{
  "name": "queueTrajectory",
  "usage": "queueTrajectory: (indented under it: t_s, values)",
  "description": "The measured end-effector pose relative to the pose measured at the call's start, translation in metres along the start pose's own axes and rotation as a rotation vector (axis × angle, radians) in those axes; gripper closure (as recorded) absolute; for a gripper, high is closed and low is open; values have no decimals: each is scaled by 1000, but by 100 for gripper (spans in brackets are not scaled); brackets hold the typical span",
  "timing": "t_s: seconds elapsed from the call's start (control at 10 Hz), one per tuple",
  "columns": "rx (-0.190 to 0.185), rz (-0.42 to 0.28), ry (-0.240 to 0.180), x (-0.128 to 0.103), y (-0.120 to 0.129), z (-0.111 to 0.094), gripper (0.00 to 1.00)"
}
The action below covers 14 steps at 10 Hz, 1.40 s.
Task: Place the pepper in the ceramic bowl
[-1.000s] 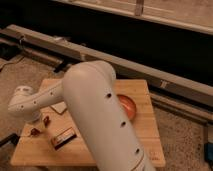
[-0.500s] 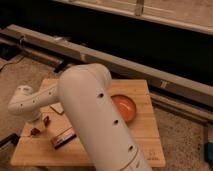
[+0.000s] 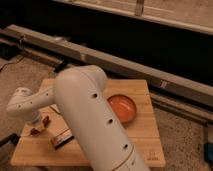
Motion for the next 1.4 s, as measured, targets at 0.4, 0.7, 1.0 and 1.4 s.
queueTrajectory:
  t_s: [0.4, 0.7, 1.0, 1.4]
  values:
    - [-36, -31, 9, -6, 4, 4, 100]
    - [35, -28, -30, -8, 5, -22, 100]
    - [197, 0, -120, -1, 9, -93, 100]
    - [441, 94, -288, 49, 11, -168, 100]
